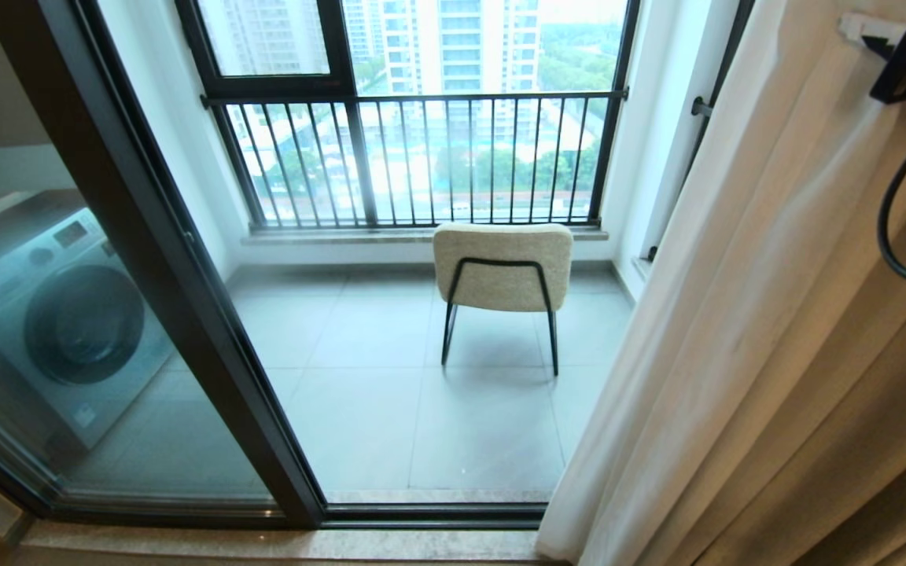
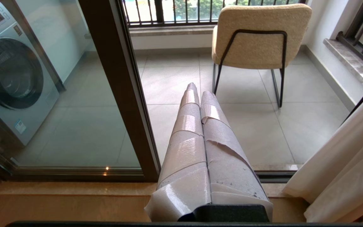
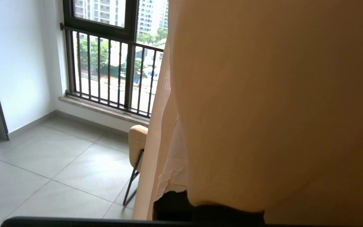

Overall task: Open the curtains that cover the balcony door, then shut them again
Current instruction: Close the inner curtains on both sides

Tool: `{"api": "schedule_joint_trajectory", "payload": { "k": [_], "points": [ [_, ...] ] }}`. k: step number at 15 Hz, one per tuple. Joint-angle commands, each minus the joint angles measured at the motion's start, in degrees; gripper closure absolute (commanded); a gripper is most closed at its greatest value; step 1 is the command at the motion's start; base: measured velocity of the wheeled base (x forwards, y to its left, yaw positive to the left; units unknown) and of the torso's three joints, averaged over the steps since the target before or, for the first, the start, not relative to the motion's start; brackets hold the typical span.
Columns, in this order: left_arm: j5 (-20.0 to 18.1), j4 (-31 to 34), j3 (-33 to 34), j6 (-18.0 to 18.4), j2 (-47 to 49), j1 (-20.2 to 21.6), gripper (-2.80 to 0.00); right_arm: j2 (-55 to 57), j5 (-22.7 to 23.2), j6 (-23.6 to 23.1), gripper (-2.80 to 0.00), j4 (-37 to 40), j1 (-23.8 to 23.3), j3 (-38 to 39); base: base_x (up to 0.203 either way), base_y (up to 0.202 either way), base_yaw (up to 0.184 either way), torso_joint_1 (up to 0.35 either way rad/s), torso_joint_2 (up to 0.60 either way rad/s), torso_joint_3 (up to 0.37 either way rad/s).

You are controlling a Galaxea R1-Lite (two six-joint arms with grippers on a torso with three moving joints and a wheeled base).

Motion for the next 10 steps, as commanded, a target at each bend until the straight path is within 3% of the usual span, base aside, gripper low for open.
{"api": "schedule_joint_trajectory", "payload": {
  "k": [1, 10],
  "points": [
    [0.01, 0.02, 0.00, -0.05, 0.01, 0.02, 0.00, -0.71, 0.11, -0.04, 0.00, -0.21, -0.04, -0.12, 0.000, 0.000, 0.000, 0.000, 0.00, 0.000],
    [0.01, 0.00, 0.00, -0.05, 0.01, 0.02, 0.00, -1.32, -1.96, 0.67, 0.00, 0.06, -0.04, -0.77, 0.000, 0.000, 0.000, 0.000, 0.00, 0.000]
  ]
}}
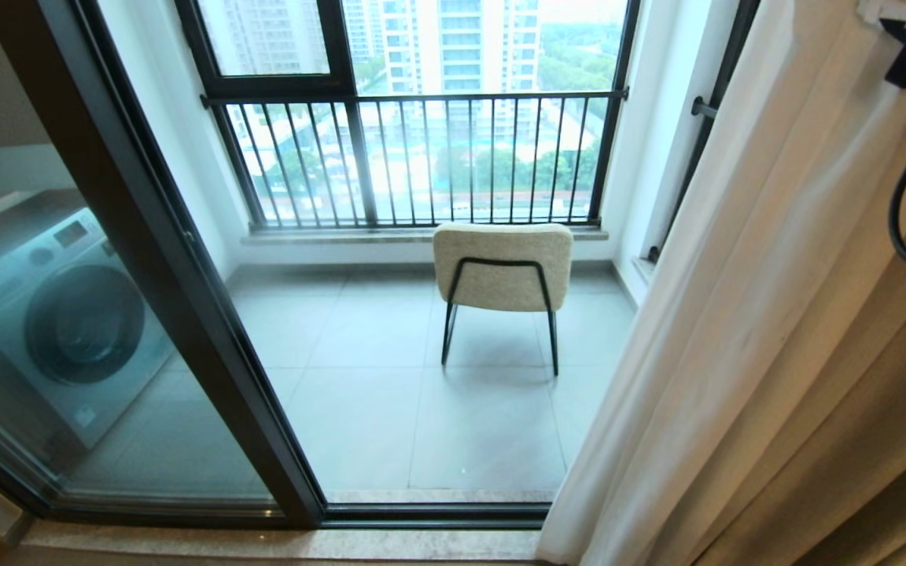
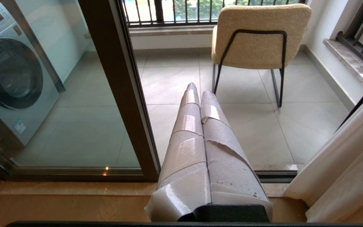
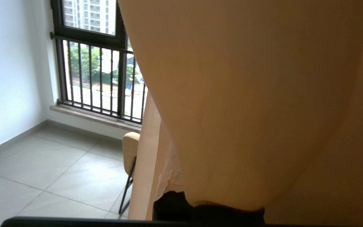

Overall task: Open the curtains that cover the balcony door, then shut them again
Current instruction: Close the inner curtains on both sides

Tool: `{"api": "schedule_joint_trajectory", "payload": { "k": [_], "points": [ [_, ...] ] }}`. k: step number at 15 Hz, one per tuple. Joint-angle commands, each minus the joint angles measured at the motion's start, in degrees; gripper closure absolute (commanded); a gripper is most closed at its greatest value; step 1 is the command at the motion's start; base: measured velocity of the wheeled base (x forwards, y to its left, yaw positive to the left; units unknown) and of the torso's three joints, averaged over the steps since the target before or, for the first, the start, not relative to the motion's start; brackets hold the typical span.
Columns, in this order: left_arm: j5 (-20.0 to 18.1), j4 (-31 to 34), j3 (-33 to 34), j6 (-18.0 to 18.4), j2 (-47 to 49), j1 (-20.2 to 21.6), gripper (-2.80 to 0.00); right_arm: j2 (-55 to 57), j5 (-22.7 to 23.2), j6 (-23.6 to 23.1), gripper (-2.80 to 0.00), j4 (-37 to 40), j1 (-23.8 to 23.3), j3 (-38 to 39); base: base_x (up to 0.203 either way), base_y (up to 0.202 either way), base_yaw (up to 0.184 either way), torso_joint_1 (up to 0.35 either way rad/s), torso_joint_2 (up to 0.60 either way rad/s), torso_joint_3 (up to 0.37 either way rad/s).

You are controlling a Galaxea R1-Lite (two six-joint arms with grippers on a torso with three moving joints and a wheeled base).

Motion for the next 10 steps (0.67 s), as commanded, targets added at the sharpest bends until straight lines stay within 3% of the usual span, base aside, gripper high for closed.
{"api": "schedule_joint_trajectory", "payload": {
  "k": [1, 10],
  "points": [
    [-0.09, -0.09, 0.00, -0.02, 0.01, 0.02, 0.00, -0.51, -0.58, -0.02, 0.00, -0.23, 0.01, 0.06, 0.000, 0.000, 0.000, 0.000, 0.00, 0.000],
    [0.00, 0.00, 0.00, -0.02, 0.01, 0.02, 0.00, -0.65, -0.67, 0.77, 0.00, -0.49, 0.01, 0.24, 0.000, 0.000, 0.000, 0.000, 0.00, 0.000]
  ]
}}
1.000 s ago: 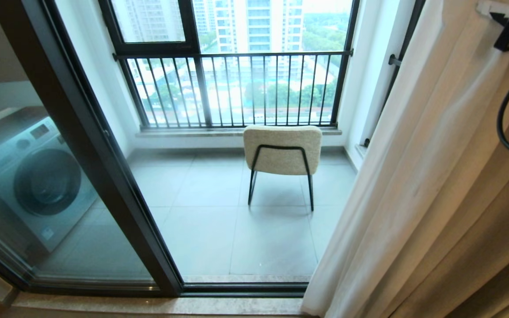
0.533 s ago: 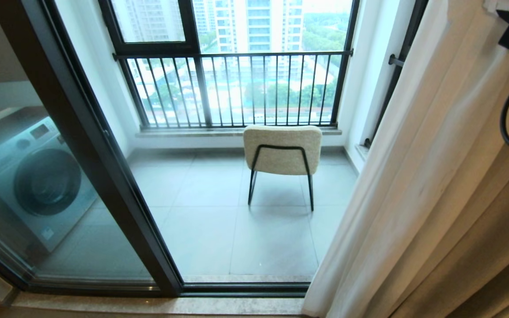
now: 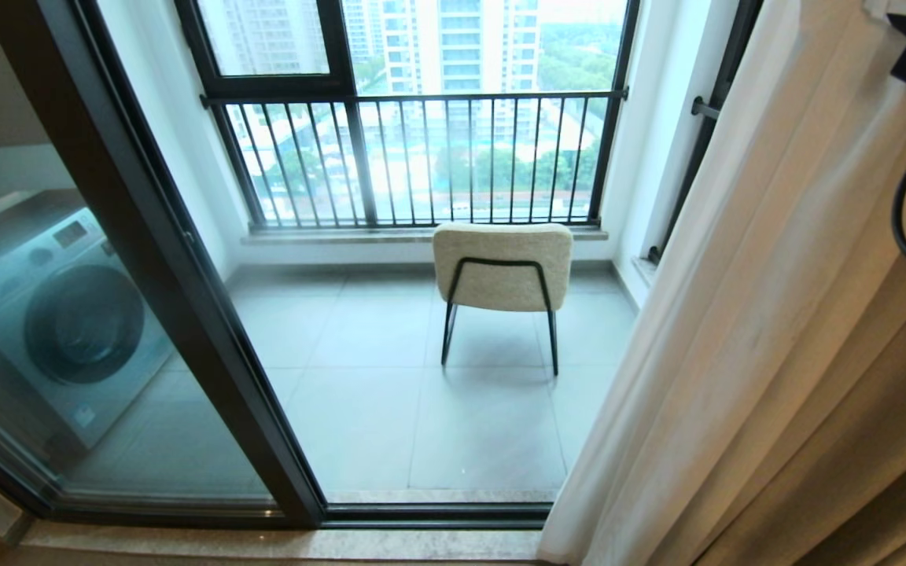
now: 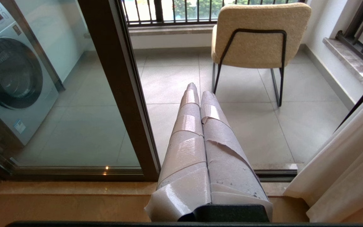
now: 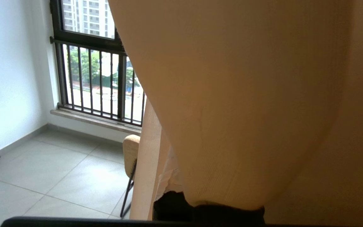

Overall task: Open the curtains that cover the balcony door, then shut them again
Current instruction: Close the inner curtains on both sides

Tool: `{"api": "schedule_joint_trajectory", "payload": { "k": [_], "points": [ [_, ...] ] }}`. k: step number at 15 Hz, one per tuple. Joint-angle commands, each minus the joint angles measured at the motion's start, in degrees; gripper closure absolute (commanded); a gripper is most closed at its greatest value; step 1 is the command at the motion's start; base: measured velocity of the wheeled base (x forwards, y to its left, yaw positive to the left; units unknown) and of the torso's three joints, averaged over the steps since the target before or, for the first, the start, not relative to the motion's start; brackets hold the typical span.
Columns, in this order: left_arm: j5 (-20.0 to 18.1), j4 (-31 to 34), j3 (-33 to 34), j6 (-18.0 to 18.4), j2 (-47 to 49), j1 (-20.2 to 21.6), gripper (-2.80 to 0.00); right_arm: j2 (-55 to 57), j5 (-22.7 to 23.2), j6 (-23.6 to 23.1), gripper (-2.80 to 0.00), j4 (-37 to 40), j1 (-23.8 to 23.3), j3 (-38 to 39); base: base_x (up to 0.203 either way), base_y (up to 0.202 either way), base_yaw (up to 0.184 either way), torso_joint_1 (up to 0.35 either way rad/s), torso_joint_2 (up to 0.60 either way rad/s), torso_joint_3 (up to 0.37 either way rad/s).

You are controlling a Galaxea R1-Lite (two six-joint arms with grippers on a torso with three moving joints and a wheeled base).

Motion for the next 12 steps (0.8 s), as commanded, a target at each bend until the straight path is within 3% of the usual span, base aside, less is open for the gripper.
{"api": "schedule_joint_trajectory", "payload": {
  "k": [1, 4, 12],
  "points": [
    [0.01, 0.00, 0.00, -0.08, 0.01, 0.02, 0.00, -0.16, 0.12, -0.03, 0.00, -0.21, 0.01, 0.04, 0.000, 0.000, 0.000, 0.000, 0.00, 0.000],
    [0.01, 0.00, 0.00, -0.11, 0.01, 0.02, 0.00, -0.10, 0.12, -0.03, 0.00, -0.21, 0.10, -0.04, 0.003, 0.050, 0.001, -0.002, 0.00, 0.002],
    [0.01, 0.00, 0.00, -0.11, 0.01, 0.02, 0.00, 0.42, 0.12, -0.04, 0.00, -1.09, 0.27, -0.31, 0.000, 0.189, 0.001, 0.002, 0.00, 0.000]
  ]
}}
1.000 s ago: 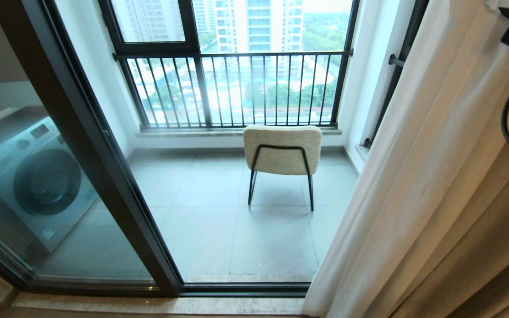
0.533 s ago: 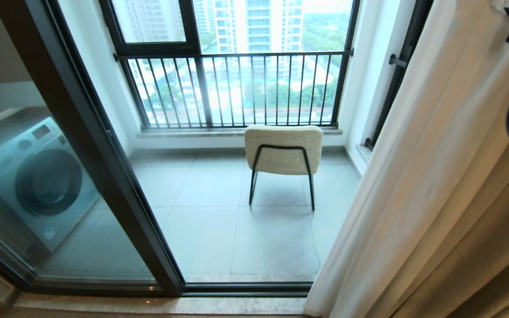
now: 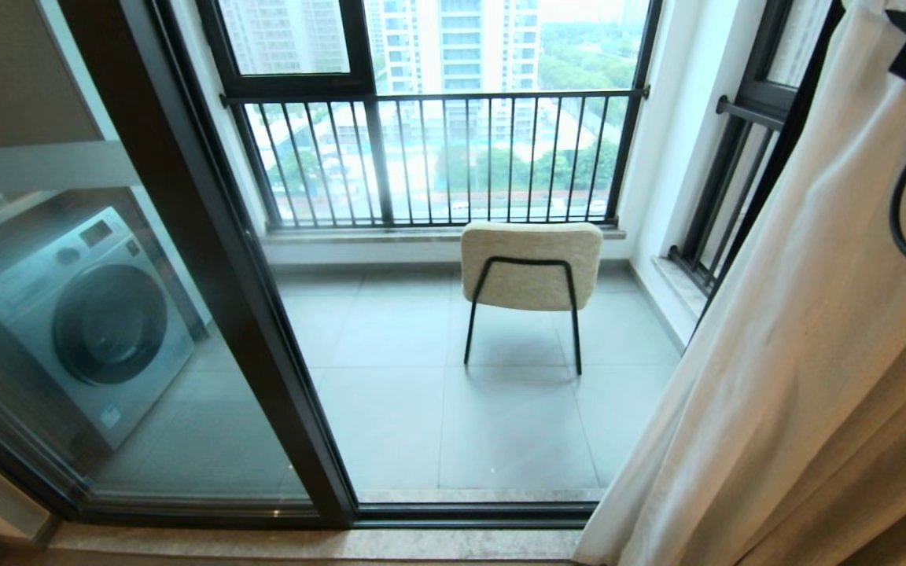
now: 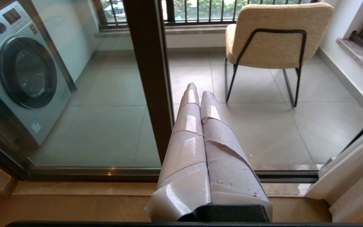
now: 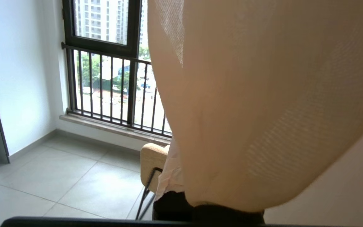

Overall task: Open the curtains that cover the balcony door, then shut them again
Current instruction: Close the inner curtains on both sides

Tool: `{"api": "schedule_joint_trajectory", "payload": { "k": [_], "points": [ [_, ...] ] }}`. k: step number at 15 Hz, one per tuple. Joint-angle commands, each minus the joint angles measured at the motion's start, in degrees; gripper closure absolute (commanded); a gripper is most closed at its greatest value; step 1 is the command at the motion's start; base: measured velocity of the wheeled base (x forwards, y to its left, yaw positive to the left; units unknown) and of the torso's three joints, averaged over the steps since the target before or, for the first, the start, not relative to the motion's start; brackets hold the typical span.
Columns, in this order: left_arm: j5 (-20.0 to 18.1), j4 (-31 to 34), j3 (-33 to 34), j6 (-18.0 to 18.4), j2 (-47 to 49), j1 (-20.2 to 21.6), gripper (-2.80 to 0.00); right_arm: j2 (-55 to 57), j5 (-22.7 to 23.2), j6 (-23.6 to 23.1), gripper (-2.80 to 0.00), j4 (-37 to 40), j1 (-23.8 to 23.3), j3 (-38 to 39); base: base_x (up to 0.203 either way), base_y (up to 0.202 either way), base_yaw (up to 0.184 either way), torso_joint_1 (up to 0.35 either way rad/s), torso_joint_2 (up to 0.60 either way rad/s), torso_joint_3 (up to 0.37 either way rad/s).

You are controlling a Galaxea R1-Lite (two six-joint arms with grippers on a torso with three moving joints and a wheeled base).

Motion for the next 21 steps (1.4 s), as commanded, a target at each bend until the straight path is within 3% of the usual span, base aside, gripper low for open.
{"api": "schedule_joint_trajectory", "payload": {
  "k": [1, 10, 21],
  "points": [
    [0.01, 0.00, 0.00, 0.01, 0.01, 0.02, 0.00, 0.24, 0.11, 0.05, 0.00, -0.99, 0.24, 0.02, 0.000, 0.193, -0.003, -0.002, 0.00, 0.002],
    [0.01, 0.00, 0.00, 0.01, 0.01, 0.02, 0.00, 2.78, 0.02, 0.40, 0.00, -6.10, 1.26, -0.33, 0.000, 0.181, 0.001, 0.003, 0.00, 0.003],
    [0.01, 0.00, 0.00, 0.01, 0.01, 0.02, 0.00, 4.33, 0.02, 0.41, 0.00, -6.58, 1.35, -2.00, 0.000, 0.187, 0.003, 0.004, 0.00, 0.002]
  ]
}}
